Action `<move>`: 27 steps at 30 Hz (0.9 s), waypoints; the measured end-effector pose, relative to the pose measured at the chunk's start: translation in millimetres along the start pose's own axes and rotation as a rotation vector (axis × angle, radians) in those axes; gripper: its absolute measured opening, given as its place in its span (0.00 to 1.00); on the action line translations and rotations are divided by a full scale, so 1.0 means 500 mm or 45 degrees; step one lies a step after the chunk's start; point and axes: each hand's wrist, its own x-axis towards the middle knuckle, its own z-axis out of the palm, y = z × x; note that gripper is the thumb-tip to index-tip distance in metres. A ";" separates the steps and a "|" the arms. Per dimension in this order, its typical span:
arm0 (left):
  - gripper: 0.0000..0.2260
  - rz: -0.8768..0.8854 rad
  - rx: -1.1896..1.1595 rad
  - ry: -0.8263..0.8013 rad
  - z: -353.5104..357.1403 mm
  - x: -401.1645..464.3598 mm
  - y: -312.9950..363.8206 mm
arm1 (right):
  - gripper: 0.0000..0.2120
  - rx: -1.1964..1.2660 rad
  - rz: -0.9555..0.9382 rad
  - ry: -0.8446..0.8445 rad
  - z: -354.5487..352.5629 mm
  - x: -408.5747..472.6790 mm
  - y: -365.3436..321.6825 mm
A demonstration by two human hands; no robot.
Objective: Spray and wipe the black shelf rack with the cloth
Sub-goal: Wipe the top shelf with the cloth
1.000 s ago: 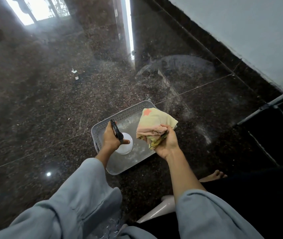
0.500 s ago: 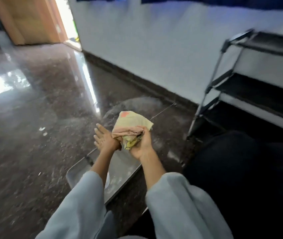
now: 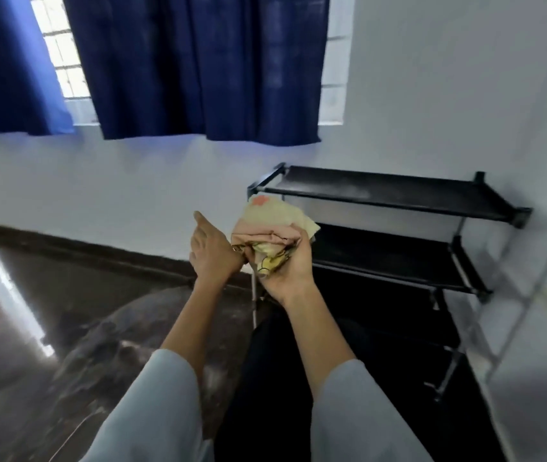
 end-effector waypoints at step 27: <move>0.34 0.351 0.131 -0.619 0.168 0.477 0.187 | 0.37 -2.805 -0.144 0.056 0.014 0.561 -0.337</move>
